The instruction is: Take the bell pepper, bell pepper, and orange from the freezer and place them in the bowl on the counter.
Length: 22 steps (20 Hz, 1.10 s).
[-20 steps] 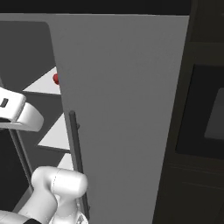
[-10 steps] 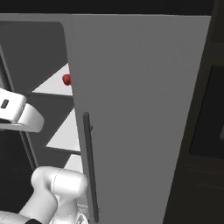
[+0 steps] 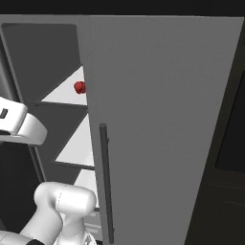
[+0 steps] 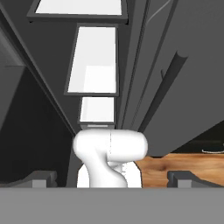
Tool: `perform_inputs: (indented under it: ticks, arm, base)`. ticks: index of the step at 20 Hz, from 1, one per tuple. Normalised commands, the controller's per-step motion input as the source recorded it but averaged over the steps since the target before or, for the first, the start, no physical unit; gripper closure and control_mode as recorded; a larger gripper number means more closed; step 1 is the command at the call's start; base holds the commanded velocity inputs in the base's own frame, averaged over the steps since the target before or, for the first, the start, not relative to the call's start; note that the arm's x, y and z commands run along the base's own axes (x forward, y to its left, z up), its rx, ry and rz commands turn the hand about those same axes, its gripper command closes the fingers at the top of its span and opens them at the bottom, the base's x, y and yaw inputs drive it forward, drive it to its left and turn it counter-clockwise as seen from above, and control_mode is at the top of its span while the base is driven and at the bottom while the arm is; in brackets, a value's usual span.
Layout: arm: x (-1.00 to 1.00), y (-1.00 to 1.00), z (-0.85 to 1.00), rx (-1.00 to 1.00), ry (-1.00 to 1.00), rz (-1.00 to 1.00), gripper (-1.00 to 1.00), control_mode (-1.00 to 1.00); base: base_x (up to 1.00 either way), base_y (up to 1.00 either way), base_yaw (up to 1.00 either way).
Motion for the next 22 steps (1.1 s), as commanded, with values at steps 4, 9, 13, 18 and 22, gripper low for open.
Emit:
perform_inputs:
  ticks: [4,9,13,18,22]
  arm:
    - [0.00,0.00,0.00,0.00,0.00,0.00,-1.00,1.00]
    - [0.00,0.00,0.00,0.00,0.00,0.00,-1.00,1.00]
    - [0.00,0.00,0.00,0.00,0.00,0.00,-1.00,1.00]
    - [0.00,0.00,0.00,0.00,0.00,0.00,-1.00,1.00]
    - [0.04,0.00,0.00,0.00,0.00,0.00,-1.00,-1.00]
  base:
    - [0.09,0.22,0.00]
    - [0.00,0.00,0.00]
    - [0.00,0.00,0.00]
    - [0.00,0.00,0.00]
    - [0.00,0.00,0.00]
